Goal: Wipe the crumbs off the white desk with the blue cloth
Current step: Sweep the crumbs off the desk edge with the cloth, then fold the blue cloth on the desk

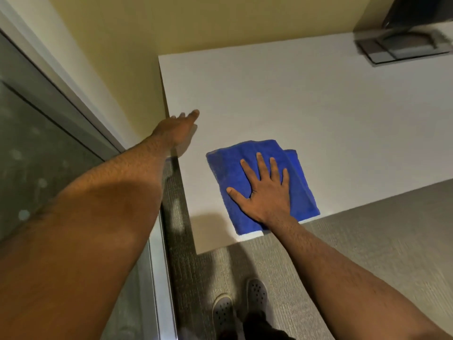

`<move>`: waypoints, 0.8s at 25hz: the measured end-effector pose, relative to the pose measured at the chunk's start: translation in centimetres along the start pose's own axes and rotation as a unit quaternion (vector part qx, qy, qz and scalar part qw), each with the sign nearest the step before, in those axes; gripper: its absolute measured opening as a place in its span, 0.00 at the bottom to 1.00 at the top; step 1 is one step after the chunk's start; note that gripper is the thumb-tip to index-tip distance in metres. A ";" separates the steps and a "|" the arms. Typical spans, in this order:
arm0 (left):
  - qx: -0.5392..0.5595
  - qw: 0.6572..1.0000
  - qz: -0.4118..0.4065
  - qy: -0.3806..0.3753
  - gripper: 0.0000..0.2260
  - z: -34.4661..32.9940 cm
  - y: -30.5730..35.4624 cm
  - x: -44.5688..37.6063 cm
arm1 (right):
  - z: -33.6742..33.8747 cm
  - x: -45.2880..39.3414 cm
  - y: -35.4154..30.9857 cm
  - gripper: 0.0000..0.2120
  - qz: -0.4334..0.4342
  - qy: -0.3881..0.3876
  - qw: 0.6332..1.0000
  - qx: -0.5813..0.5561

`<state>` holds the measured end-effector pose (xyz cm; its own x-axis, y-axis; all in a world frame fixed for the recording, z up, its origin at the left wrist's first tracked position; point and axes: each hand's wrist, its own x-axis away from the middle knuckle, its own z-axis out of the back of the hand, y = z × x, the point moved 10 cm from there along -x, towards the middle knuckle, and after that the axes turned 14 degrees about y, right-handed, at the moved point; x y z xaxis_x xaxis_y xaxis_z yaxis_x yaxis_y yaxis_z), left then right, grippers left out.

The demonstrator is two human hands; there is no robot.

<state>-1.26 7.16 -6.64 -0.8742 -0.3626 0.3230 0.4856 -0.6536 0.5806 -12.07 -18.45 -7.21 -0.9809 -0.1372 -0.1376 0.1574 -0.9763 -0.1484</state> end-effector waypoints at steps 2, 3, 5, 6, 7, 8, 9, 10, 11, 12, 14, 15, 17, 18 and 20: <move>-0.040 0.999 -0.015 -0.019 0.35 -0.4 0.2 0.0 | -0.5 -2.3 0.8 0.40 -0.012 0.001 1.000 -0.002; -0.061 0.997 -0.033 -0.025 0.32 -0.7 0.2 0.0 | -0.7 -3.6 1.0 0.40 -0.013 0.002 1.000 -0.003; -0.075 0.995 -0.057 -0.013 0.26 -1.1 0.5 -0.2 | -1.1 -5.9 1.2 0.40 -0.009 0.003 1.000 -0.001; -0.054 0.997 -0.047 0.001 0.24 -1.0 0.5 -0.3 | -1.3 -7.1 1.1 0.40 -0.004 0.000 1.000 0.001; -0.033 0.999 -0.030 0.019 0.23 -0.5 0.0 -0.6 | -1.5 -8.3 1.1 0.40 0.000 -0.001 1.000 0.000; -0.028 0.999 -0.025 0.036 0.23 -0.2 -0.2 -1.0 | -1.6 -9.5 1.0 0.39 0.003 -0.001 1.000 -0.006; -0.034 0.998 -0.031 0.050 0.22 0.1 -0.3 -1.1 | -1.7 -10.7 0.9 0.39 0.008 0.003 1.000 -0.012; -0.056 0.996 -0.038 0.056 0.22 0.2 -0.2 -1.4 | -1.5 -12.0 0.7 0.38 0.017 0.012 1.000 -0.018; -0.079 0.995 -0.022 0.052 0.22 0.1 -0.7 -1.6 | -1.2 -13.0 0.5 0.38 0.027 0.022 0.999 -0.024; -0.090 0.995 0.004 0.046 0.22 0.1 -1.2 -1.6 | -0.9 -13.8 0.3 0.38 0.036 0.028 0.998 -0.031; -0.095 0.994 0.043 0.035 0.25 0.2 -1.3 -1.6 | -1.2 -14.6 0.1 0.38 0.041 0.003 0.998 -0.047; -0.109 0.992 0.050 0.026 0.27 0.3 -0.7 -1.7 | -1.5 -14.8 0.3 0.39 0.041 -0.021 0.997 -0.058; -0.156 0.987 0.039 -0.009 0.26 0.4 1.1 -1.3 | -2.2 -14.8 0.4 0.41 0.045 -0.078 0.993 -0.078; -0.181 0.983 0.015 0.005 0.24 0.6 2.5 -0.8 | -2.5 -14.8 0.4 0.42 0.054 -0.114 0.988 -0.085; -0.137 0.985 0.002 0.101 0.21 1.3 4.9 1.1 | -2.4 -15.1 0.5 0.43 0.068 -0.175 0.977 -0.099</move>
<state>0.17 4.47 -2.50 -0.8677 -0.4726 0.1542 0.4954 -0.7961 0.3476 3.07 -16.49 -7.59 -0.9231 -0.3455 0.1690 0.2736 -0.8987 -0.3429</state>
